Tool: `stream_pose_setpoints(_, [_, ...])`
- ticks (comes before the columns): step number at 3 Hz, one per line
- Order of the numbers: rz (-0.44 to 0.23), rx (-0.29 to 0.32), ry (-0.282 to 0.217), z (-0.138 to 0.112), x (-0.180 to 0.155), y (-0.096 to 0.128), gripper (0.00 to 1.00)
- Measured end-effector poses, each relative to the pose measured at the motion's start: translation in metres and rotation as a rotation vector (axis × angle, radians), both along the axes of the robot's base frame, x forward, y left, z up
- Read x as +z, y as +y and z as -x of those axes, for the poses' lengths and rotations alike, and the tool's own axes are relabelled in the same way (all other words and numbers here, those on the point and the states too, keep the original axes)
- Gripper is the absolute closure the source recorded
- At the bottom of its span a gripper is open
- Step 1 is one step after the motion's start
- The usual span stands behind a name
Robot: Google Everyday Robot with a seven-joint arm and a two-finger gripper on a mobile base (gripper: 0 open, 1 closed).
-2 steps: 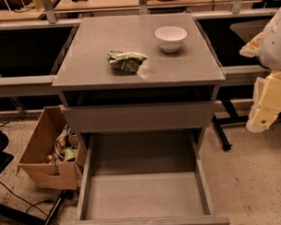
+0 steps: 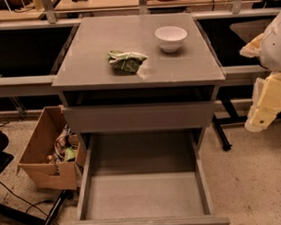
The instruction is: Place green jalapeno chip bag into middle drawer
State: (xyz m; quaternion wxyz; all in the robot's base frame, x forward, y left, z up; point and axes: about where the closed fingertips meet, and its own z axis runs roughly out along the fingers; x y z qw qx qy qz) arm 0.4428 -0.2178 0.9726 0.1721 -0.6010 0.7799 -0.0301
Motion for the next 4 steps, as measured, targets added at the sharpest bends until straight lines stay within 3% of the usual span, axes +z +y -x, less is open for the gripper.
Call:
stream_pose_setpoints(1, [-0.114,-0.004,-0.02,-0.033,-0.026,0.001,0.0])
stream_pose_setpoints(2, [-0.318,-0.013,-0.088,-0.125,-0.056,0.025,0.0])
stream_pose_setpoints(3, [-0.492,-0.01,-0.156,-0.209,-0.065,0.063,0.0])
stream_pose_setpoints(4, [-0.599,-0.001,-0.204,-0.262,-0.057,0.106,0.0])
